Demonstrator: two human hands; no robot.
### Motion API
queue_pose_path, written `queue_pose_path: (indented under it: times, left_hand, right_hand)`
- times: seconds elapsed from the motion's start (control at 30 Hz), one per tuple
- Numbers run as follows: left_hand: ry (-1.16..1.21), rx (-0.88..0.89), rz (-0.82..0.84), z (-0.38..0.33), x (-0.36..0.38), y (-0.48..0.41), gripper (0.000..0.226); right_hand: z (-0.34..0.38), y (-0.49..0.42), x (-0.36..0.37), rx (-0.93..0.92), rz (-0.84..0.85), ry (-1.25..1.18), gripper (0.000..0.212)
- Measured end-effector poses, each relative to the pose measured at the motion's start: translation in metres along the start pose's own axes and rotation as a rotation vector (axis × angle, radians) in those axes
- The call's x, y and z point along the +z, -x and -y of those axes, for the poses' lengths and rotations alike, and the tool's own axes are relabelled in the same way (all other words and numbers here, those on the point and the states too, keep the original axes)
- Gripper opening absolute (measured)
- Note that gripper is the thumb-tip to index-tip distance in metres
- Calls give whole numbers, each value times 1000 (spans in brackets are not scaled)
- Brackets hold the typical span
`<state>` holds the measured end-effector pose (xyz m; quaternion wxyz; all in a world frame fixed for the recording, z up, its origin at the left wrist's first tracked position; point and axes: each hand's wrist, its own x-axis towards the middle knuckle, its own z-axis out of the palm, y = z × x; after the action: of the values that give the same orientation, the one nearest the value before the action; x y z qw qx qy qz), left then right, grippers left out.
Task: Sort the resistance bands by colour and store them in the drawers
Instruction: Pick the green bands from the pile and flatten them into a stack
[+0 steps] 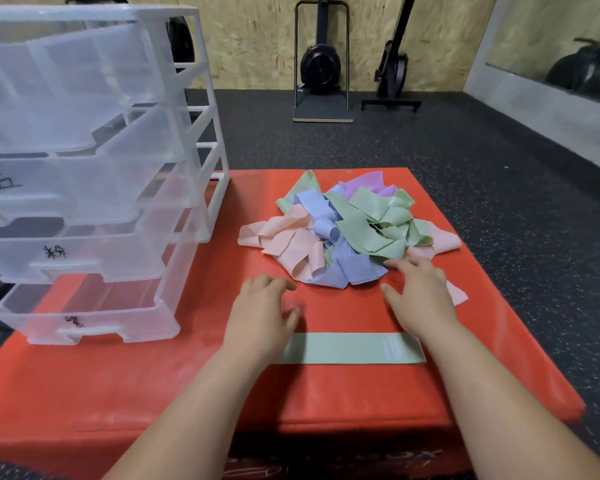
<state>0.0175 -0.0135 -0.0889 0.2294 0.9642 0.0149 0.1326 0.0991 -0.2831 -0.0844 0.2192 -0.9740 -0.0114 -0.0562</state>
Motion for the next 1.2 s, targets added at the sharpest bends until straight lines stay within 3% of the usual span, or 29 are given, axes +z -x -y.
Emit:
queue_pose_path:
  times: [0.23,0.47,0.83,1.03,1.2]
  left_hand:
    - [31,157,23,-8,13,-17,37]
    - [79,137,24,-6,15,-27,33]
    - [222,122,-46,-14,3,-24,29]
    - [310,128,-53,-28,0,-15,30]
    - [417,140,-35,-40,-2,-11,45]
  right_hand:
    - [10,-48,13,-198,-172,222,45]
    - [0,-65,16,-126,-343,223,6]
    - [23,-40,-49,-335,-234,-248,13]
    - [25,-12,-61,-359,-171,-320,18]
    - [26,8,-66,-450,-68,-288,18]
